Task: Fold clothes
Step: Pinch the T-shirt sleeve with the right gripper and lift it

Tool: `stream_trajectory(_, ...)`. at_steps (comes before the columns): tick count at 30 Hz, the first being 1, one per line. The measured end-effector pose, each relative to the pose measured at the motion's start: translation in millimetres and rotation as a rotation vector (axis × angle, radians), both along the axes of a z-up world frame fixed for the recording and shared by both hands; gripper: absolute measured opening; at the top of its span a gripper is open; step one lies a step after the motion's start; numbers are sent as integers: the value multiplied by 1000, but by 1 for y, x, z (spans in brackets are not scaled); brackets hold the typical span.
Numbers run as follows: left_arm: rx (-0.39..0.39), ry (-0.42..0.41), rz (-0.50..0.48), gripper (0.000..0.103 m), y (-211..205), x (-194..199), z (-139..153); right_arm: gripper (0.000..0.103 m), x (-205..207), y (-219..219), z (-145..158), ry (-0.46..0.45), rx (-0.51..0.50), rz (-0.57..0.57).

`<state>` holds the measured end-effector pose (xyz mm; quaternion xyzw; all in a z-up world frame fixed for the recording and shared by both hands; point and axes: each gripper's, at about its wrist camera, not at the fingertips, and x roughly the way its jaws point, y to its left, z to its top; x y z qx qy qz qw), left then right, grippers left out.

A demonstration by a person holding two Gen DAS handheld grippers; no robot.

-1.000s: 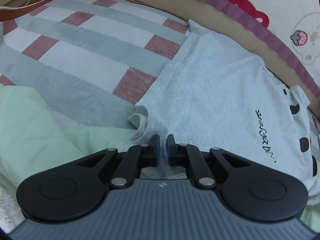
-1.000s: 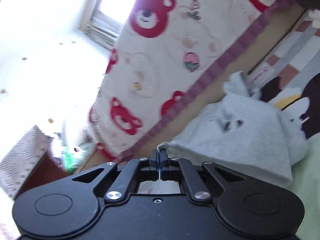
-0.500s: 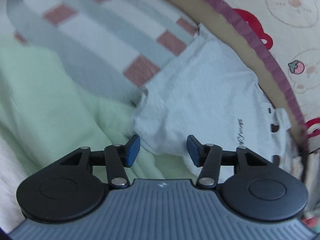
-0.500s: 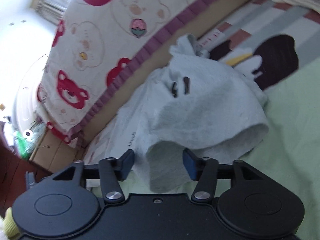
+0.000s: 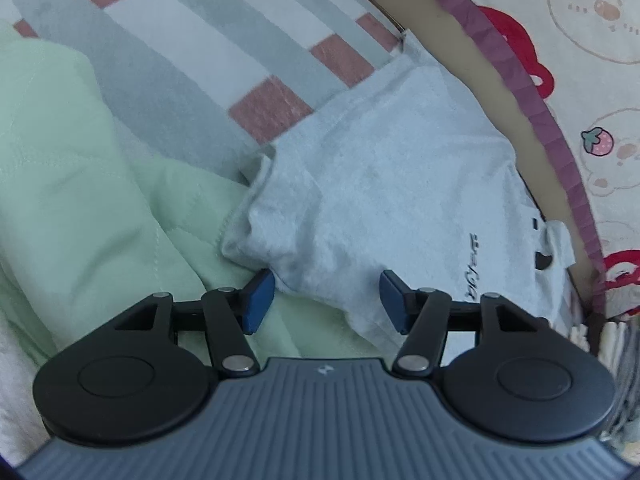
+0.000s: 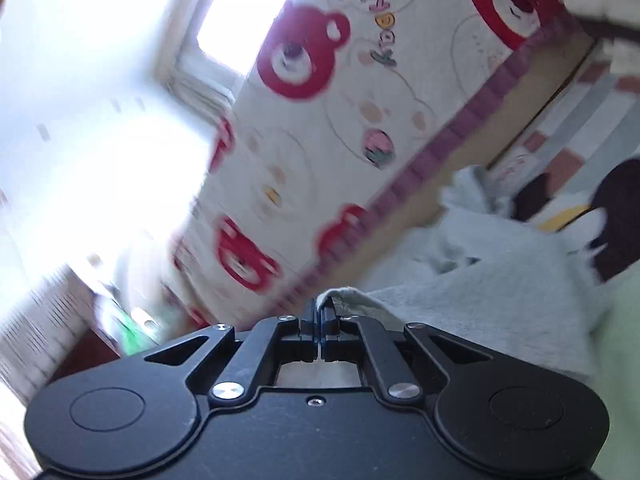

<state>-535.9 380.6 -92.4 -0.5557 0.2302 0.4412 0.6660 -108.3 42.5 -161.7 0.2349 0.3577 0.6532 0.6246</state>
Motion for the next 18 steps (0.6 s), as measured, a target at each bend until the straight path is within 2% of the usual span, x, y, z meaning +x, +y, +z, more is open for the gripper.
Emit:
stream_trajectory(2,-39,-48,-19,58,-1,3,0,4,-4,-4,-3,-18,-63,24)
stream_trajectory(4,-66,-97,-25,60,-3,6,-2,5,-6,-9,-9,14,-81,57)
stream_trajectory(7,-59,-71,10,61,-3,16,-9,8,-14,-8,-14,-35,-166,60)
stream_trajectory(9,-18,-46,46,61,-1,20,-11,8,-17,-2,-20,-70,-219,54)
stream_trajectory(10,10,-30,61,61,-1,22,-10,14,-19,2,-22,-84,-246,45)
stream_trajectory(11,39,-12,74,57,0,25,-9,19,-19,6,-23,-86,-266,33)
stream_trajectory(12,73,12,69,52,0,28,-8,39,-19,9,-26,-76,-281,17)
stream_trajectory(13,111,42,50,22,0,31,-6,58,-18,12,-30,-63,-295,0)
stream_trajectory(14,153,80,14,5,-1,35,-3,60,-18,14,-33,-50,-308,-18)
stream_trajectory(16,210,119,-35,5,-5,40,3,63,-19,19,-42,-2,-305,-36)
stream_trajectory(18,229,119,-36,5,-7,39,7,68,-20,26,-51,30,-305,-55)
